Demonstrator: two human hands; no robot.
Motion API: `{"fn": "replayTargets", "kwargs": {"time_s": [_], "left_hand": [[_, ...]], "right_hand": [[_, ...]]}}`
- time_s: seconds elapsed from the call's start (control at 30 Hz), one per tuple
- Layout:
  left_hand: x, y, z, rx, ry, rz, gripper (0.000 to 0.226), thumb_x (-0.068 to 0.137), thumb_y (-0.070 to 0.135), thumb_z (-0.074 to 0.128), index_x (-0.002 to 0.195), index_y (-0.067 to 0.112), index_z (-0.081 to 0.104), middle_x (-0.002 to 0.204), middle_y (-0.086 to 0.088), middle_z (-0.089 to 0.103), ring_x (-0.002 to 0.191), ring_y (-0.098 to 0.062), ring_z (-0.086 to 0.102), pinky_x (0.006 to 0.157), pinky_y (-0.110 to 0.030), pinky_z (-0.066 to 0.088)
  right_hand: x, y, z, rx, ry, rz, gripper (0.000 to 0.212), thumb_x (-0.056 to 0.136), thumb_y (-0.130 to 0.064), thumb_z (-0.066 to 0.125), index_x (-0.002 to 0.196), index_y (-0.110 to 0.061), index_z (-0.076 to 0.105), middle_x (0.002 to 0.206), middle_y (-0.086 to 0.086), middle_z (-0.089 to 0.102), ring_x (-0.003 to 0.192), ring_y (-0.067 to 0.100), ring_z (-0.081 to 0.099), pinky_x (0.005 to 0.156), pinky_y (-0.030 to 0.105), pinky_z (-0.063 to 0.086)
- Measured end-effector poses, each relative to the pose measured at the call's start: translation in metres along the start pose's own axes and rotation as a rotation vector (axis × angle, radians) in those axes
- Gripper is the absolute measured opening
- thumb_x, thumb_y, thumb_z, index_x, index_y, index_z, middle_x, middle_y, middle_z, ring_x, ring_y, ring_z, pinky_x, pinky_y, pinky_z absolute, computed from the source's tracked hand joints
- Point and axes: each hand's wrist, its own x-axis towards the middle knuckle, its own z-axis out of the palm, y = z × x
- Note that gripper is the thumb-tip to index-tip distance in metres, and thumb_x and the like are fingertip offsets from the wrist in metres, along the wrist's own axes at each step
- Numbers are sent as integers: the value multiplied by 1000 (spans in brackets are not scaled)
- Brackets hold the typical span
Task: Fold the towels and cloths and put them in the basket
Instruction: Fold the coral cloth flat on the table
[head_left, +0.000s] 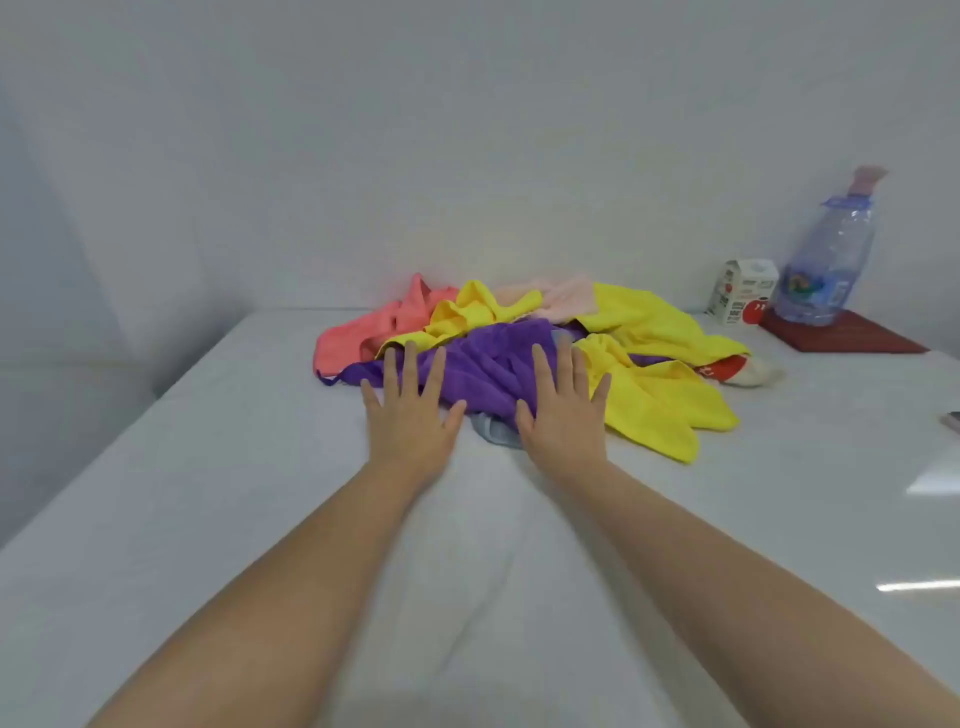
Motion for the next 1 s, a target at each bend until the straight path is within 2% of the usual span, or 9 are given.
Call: {"fn": "replayTargets", "kwargs": {"time_s": [0.07,0.17,0.3,0.5,0.6,0.73,0.8,0.9,1.0], "left_hand": [[-2,-15,14,7,-71,-111,70,94,57,21,151,27,-3,160,-9,-4,147,-31,-5,112,-60,11],[5,-31,28,-12,-100,-270,70,96,56,18,150,25,-14,159,-8,-11,146,-28,-11,114,-56,6],[27,-35,34,-45,-113,-321,69,96,58,18,150,27,-11,159,-8,-10,146,-29,-11,114,-56,4],[52,-52,42,-75,-132,-341,68,96,48,28,151,27,-7,159,-8,-10,145,-31,-11,113,-57,6],[64,-74,39,-86,-106,-323,71,94,37,36,152,28,-3,159,-6,-13,144,-31,-17,114,-56,1],[72,-90,40,-133,-107,-381,66,94,31,33,152,30,1,160,-2,-10,144,-28,-18,114,-55,1],[72,-92,42,-174,-126,-432,61,97,38,28,152,30,2,160,-2,-7,145,-27,-16,114,-54,2],[72,-94,46,-141,-144,-430,57,100,41,23,152,29,3,160,-2,-1,146,-27,-11,115,-54,5],[72,-93,47,-123,-158,-429,57,100,41,21,152,27,3,160,-4,5,146,-26,-5,114,-53,7]], "right_hand": [[0,-6,17,30,-46,31,70,83,-46,32,147,-18,32,154,15,25,142,34,25,108,63,18],[8,-14,33,18,-31,-13,71,82,-47,31,146,-16,34,154,16,27,142,32,24,110,60,15],[31,-29,43,-13,24,-167,73,80,-48,36,144,-14,38,152,16,31,141,33,27,109,61,16],[61,-50,58,-14,128,-285,66,88,-50,30,146,-17,35,155,12,25,144,32,21,111,59,5],[99,-74,56,84,2,-269,70,87,-55,16,150,-23,24,159,7,13,146,29,9,112,59,5],[144,-104,67,-16,-170,-464,64,91,-56,19,151,-33,11,160,2,-2,147,27,-4,112,58,-5],[150,-111,85,-90,-227,-566,66,89,-59,14,151,-36,10,160,0,-1,147,26,-5,112,58,-8],[147,-114,107,-170,-272,-677,84,72,-59,-4,151,-34,11,160,-3,8,147,27,-1,112,57,-9],[155,-114,111,-199,-321,-705,83,72,-55,-5,151,-33,8,160,-4,10,147,26,0,112,56,-9]]}}
